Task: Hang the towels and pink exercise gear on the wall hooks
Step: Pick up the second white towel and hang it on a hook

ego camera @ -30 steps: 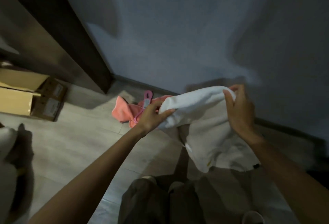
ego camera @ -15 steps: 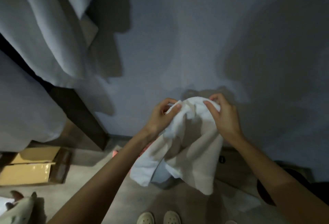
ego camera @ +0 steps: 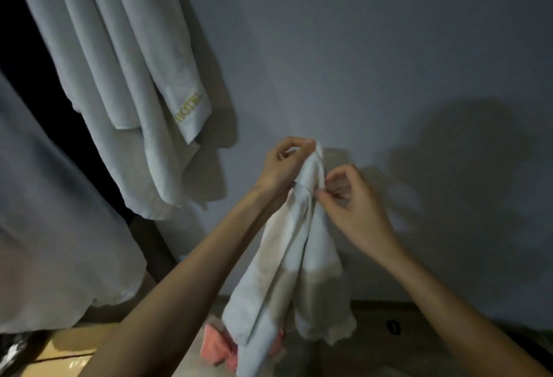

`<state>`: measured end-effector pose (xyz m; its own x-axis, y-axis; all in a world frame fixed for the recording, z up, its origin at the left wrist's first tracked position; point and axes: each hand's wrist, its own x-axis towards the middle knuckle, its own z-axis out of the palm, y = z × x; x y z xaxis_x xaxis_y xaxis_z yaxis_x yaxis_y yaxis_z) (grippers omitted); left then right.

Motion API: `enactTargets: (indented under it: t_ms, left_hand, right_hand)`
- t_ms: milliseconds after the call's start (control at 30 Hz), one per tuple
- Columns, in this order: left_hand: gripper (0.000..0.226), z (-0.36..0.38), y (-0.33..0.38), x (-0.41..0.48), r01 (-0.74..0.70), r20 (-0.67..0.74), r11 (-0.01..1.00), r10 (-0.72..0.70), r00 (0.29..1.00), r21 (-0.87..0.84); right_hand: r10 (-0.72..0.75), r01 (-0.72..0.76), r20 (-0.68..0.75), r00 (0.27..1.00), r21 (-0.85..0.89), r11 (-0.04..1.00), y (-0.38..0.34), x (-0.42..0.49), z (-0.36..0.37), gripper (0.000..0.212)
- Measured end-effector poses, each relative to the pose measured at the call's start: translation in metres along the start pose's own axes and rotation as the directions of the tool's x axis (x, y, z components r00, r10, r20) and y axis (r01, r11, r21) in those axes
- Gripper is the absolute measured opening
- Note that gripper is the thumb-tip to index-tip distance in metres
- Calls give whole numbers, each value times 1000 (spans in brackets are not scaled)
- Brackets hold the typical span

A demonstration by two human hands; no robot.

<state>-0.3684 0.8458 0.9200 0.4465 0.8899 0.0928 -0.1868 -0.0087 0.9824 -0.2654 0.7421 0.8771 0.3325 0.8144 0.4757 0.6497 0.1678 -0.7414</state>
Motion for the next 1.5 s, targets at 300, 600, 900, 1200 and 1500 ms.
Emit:
enactTargets:
  t_ms: [300, 600, 900, 1200, 1500]
  left_hand:
    - [13, -8, 56, -5, -85, 68, 994, 80, 994, 72]
    - [14, -31, 56, 10, -38, 81, 999, 37, 996, 9]
    - [62, -11, 42, -15, -181, 263, 947, 110, 958, 263]
    - [36, 6, 4, 14, -337, 93, 796, 338, 937, 503]
    - [16, 0, 28, 43, -399, 84, 552, 509, 857, 732]
  right_hand:
    - [-260, 227, -200, 945, -174, 958, -32, 4, 17, 29]
    - [-337, 327, -256, 906, -80, 942, -47, 45, -11, 13]
    - [-256, 255, -294, 921, -41, 966, -64, 91, -47, 13]
    - [-191, 193, -240, 952, -15, 981, -49, 106, -72, 8]
    - [-107, 93, -54, 993, -216, 972, 3, 107, -114, 12]
